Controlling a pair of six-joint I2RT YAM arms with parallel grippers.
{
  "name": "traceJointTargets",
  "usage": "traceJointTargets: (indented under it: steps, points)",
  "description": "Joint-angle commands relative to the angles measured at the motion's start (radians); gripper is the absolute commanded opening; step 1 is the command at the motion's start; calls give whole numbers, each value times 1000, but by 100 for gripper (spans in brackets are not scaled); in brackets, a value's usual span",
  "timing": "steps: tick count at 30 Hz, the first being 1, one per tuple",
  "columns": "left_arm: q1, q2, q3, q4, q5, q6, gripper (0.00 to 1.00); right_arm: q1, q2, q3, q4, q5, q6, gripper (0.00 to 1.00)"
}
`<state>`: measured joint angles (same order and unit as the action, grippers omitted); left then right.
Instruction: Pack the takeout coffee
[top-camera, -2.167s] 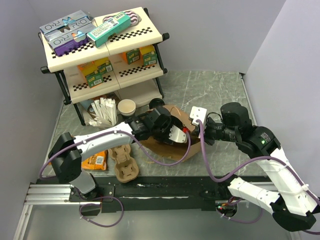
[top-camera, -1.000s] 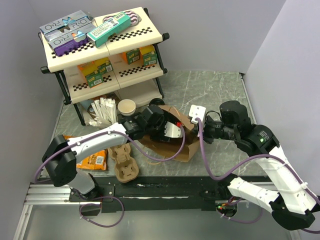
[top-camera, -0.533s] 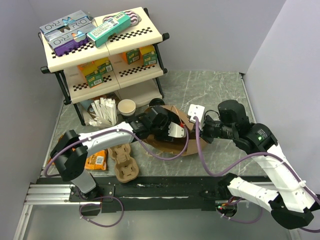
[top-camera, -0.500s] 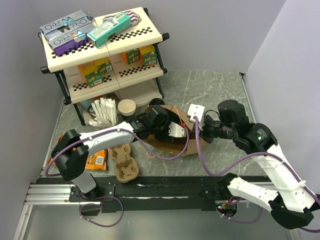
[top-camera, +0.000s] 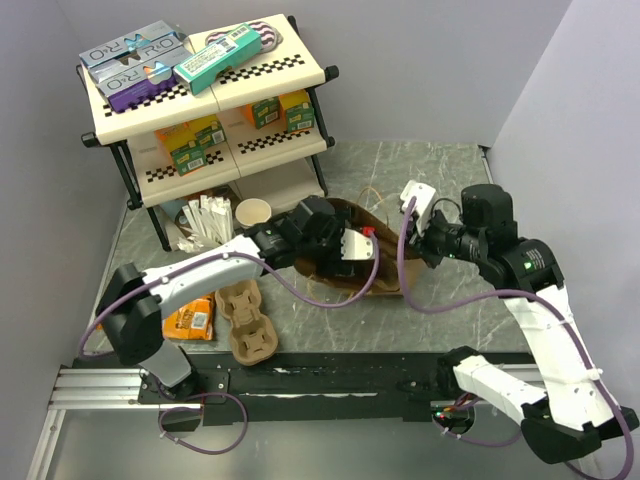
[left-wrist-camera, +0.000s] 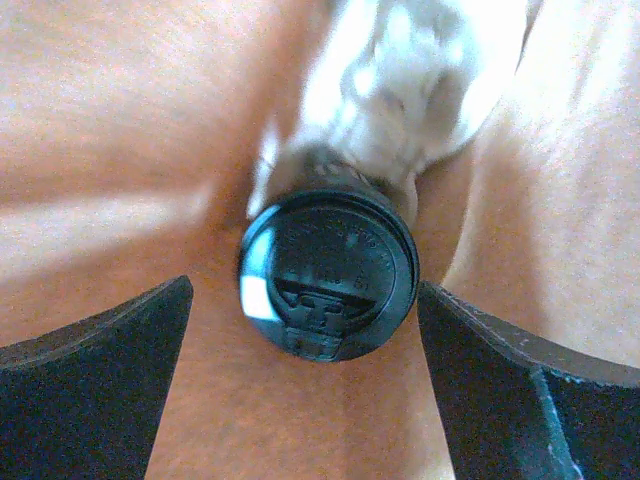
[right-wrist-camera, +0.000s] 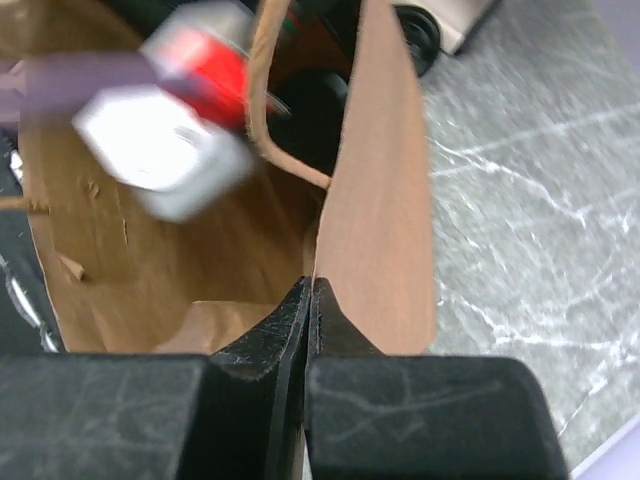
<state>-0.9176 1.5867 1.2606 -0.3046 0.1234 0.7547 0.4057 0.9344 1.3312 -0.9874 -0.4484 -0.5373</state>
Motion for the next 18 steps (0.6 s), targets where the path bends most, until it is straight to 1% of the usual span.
traceJointTargets:
  steps: [1, 5, 8, 9, 12, 15, 16, 17, 18]
  points:
    - [6, -90, 88, -24, 108, -69, 99, -82, 21, 37, 22, -65, -3, 0]
    - [10, -94, 138, -112, 198, -78, 99, -125, 46, 29, 30, -72, -21, 0]
    - [11, -108, 193, -157, 246, -98, 99, -182, 73, 29, 42, -88, -33, 0]
    - [16, -117, 204, -146, 271, -109, 99, -220, 89, 28, 49, -101, -38, 0]
    - [26, -154, 243, -78, 280, -184, 99, -271, 141, 39, 82, -90, -27, 0]
    - [43, -172, 324, -31, 233, -279, 99, -340, 197, 68, 119, -101, -9, 0]
    - [49, -175, 367, -25, 205, -328, 99, -355, 211, 92, 125, -107, -4, 3]
    - [57, -186, 385, -19, 178, -353, 99, -358, 224, 106, 131, -111, -1, 10]
    - [81, -194, 401, -21, 150, -374, 99, -361, 245, 118, 142, -118, 5, 20]
